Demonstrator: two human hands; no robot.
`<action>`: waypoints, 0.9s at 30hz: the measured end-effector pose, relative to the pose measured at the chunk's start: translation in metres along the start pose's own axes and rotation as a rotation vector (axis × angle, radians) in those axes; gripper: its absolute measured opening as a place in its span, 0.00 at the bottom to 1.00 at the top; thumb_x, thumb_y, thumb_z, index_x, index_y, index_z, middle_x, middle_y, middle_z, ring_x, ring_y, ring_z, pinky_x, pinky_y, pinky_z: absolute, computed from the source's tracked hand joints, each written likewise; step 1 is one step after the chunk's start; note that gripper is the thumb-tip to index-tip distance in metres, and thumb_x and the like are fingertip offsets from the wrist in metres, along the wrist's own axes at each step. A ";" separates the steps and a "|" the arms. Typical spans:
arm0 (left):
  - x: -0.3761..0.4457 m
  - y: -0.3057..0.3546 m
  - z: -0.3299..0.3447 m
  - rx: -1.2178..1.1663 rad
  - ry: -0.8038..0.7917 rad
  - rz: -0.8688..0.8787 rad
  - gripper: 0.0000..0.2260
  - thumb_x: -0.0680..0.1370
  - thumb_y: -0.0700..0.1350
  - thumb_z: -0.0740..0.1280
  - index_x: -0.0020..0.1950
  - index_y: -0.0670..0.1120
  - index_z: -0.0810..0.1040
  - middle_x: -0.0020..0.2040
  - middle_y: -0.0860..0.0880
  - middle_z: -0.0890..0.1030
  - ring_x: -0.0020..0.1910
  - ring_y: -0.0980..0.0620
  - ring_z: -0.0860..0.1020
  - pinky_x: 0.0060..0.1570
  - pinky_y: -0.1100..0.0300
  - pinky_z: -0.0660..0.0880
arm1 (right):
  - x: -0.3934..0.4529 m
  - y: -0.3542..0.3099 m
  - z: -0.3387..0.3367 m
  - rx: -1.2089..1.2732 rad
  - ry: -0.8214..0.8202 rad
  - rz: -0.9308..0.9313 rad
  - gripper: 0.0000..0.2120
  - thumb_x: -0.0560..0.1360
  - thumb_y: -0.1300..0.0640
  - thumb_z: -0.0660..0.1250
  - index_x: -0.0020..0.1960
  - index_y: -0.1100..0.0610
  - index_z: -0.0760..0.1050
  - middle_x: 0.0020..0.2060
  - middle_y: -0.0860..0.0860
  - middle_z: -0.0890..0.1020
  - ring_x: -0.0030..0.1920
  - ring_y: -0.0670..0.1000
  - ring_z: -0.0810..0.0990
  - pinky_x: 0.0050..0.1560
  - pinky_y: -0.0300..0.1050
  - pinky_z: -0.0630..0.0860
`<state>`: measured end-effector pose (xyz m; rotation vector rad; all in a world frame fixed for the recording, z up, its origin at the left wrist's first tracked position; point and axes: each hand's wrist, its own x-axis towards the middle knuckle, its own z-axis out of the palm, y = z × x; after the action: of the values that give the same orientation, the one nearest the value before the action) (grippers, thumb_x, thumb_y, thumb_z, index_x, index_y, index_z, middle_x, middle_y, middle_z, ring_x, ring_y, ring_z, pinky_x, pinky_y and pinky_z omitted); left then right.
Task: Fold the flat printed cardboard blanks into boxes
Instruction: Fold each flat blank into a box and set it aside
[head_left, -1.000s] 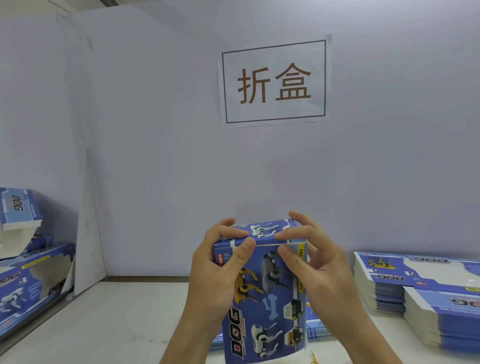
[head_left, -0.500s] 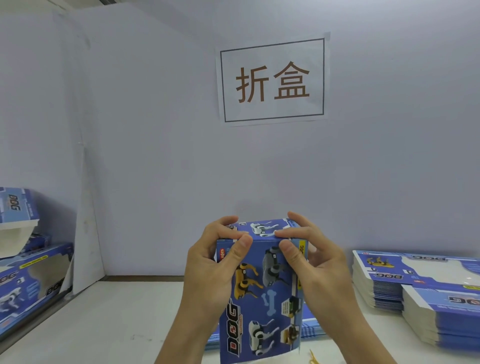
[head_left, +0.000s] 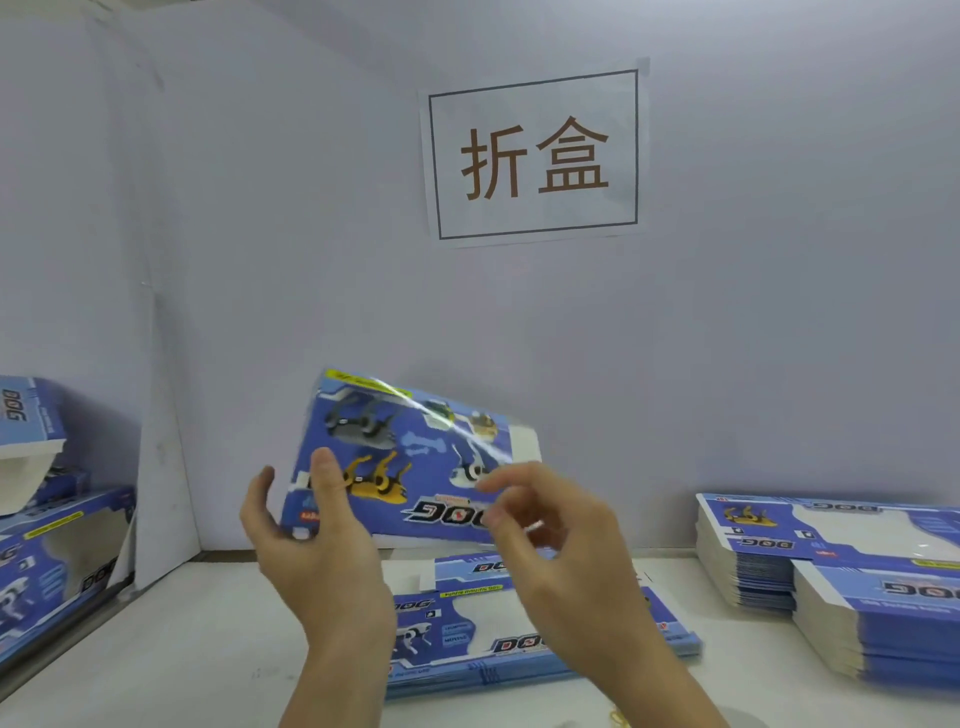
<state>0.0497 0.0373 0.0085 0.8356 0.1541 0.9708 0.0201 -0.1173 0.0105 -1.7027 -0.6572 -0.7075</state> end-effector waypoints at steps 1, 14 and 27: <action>-0.002 -0.003 0.001 -0.030 0.033 -0.048 0.25 0.70 0.64 0.71 0.64 0.59 0.72 0.52 0.55 0.81 0.40 0.59 0.84 0.45 0.52 0.81 | -0.002 0.001 0.004 -0.026 -0.043 0.028 0.11 0.77 0.61 0.69 0.47 0.44 0.82 0.36 0.44 0.83 0.38 0.47 0.82 0.41 0.40 0.79; -0.049 -0.024 0.013 0.341 -0.765 -0.613 0.39 0.59 0.65 0.80 0.66 0.58 0.70 0.55 0.50 0.85 0.56 0.50 0.82 0.52 0.45 0.79 | 0.005 0.020 -0.011 0.492 0.305 0.294 0.42 0.63 0.39 0.73 0.71 0.31 0.55 0.59 0.44 0.81 0.46 0.46 0.87 0.43 0.47 0.84; -0.021 -0.014 0.003 0.284 -0.659 -0.101 0.37 0.62 0.67 0.68 0.70 0.67 0.61 0.69 0.60 0.69 0.66 0.56 0.73 0.56 0.59 0.71 | -0.005 0.054 -0.043 0.265 -0.182 0.428 0.46 0.62 0.48 0.84 0.68 0.29 0.59 0.54 0.47 0.85 0.53 0.52 0.85 0.48 0.47 0.83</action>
<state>0.0481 0.0150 -0.0034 1.3550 -0.2381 0.5443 0.0513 -0.1714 -0.0187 -1.5970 -0.4634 -0.1576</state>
